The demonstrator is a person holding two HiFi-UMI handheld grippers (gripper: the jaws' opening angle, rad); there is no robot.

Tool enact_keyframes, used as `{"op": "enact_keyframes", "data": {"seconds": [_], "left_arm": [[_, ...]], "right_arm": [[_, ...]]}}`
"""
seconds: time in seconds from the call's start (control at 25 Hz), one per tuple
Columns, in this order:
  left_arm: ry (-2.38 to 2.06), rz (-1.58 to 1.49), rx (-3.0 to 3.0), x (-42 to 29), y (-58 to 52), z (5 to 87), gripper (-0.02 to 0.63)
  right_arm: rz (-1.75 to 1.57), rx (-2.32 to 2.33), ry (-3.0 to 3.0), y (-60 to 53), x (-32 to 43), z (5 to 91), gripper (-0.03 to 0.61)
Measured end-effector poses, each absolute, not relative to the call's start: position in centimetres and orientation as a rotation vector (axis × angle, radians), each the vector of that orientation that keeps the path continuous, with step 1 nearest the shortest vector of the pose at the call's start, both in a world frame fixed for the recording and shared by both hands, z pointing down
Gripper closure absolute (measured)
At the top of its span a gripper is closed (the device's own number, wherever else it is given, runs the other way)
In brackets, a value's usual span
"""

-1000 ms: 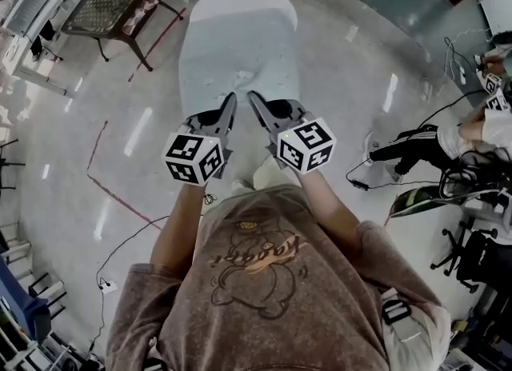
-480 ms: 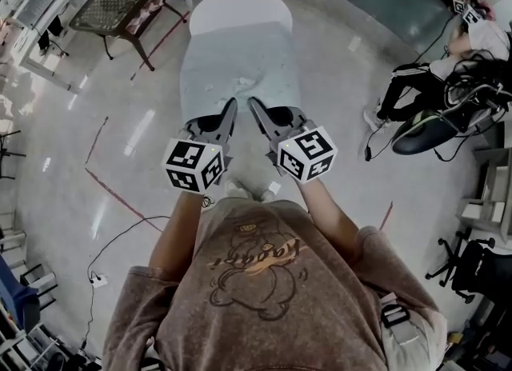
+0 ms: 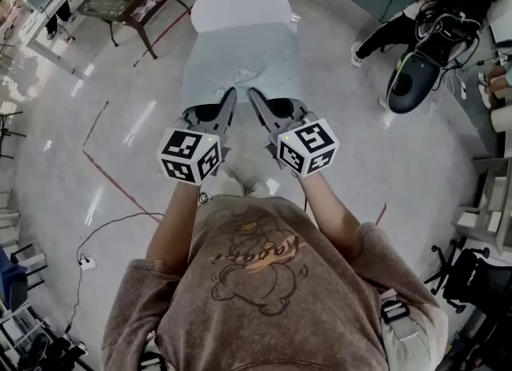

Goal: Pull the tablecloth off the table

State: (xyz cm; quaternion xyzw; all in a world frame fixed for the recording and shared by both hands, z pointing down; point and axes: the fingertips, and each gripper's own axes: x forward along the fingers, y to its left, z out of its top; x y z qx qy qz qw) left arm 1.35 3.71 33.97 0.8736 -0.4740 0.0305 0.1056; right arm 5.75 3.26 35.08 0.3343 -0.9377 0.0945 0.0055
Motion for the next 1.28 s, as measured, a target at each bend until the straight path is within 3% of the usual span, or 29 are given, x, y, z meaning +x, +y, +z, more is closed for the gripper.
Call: {"op": "enact_keyframes", "data": {"seconds": [1.28], "left_arm": [[-1.384, 0.153, 2.647, -0.2, 8.1, 31.3, 0.586]], "right_arm": [[0.226, 1.124, -2.873, 8.0, 3.7, 32.1, 0.563]]}}
